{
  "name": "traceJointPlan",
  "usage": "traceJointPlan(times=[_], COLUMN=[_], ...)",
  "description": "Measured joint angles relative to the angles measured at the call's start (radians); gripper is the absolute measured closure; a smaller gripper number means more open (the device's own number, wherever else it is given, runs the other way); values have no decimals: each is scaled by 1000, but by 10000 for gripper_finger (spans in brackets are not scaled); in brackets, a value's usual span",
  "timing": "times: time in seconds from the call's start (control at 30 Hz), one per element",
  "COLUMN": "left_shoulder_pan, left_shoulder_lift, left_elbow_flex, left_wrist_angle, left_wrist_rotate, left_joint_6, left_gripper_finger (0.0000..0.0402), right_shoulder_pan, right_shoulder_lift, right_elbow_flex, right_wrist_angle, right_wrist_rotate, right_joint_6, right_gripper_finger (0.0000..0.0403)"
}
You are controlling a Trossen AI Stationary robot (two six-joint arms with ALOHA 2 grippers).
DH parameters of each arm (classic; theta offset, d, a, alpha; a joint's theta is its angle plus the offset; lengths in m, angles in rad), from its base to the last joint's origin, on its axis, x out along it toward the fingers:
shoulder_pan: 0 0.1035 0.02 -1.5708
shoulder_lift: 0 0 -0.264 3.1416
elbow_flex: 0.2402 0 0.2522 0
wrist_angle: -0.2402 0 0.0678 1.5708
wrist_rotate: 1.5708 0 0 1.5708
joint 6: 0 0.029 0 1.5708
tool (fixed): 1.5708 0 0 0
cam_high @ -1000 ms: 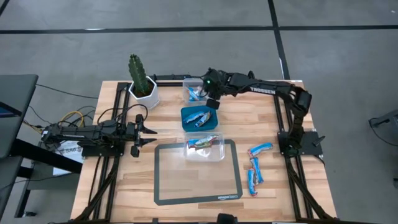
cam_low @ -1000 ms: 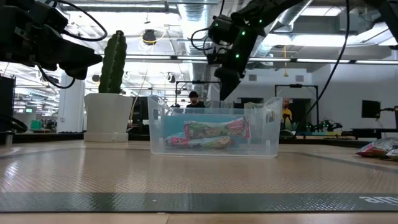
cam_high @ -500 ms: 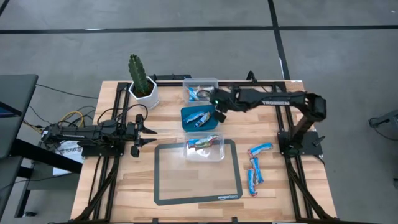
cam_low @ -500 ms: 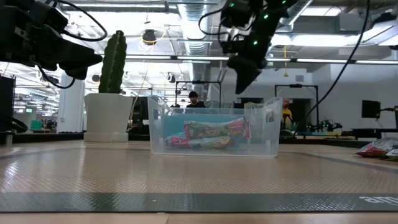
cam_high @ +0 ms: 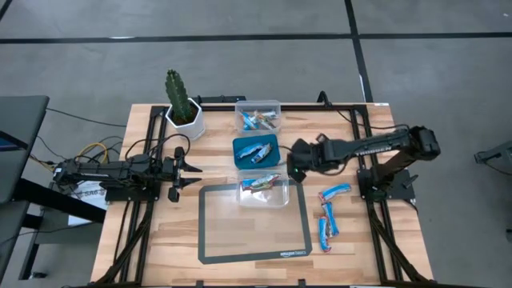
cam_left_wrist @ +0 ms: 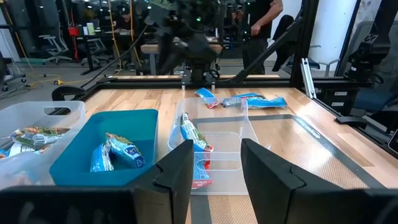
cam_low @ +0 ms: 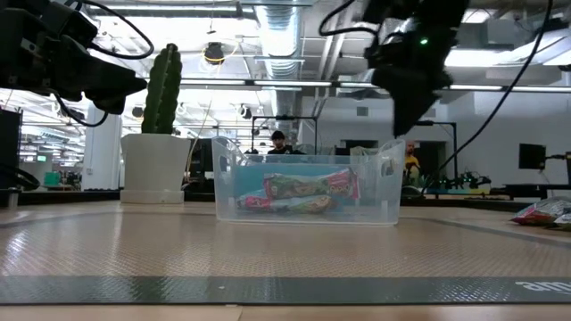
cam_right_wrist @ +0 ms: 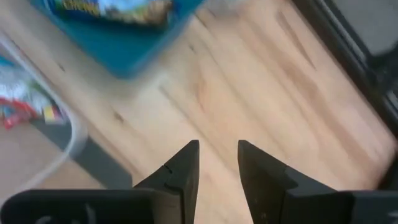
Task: Pick and place Granola Bars by type
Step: Put the blue granola bar into the blue bin
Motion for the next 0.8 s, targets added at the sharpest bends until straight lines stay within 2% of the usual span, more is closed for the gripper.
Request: traceJointPlan(times=[0.33,0.63,0.8], left_shoulder_pan=[0,0,0], left_shoulder_lift=[0,0,1], left_elbow_flex=[0,0,0], left_wrist_angle=[0,0,0], left_wrist_rotate=[0,0,0], left_joint_6=[-4,-4,-2], left_gripper_finger=[273,273,273], right_shoulder_pan=[258,498,589], right_shoulder_lift=[9,44,62], right_elbow_flex=[-1,-2,-1], right_wrist_angle=[-259,-294,-275], right_wrist_rotate=[9,-116,-196], right_joint_6=[464,850,1009], right_gripper_finger=[301,301,301])
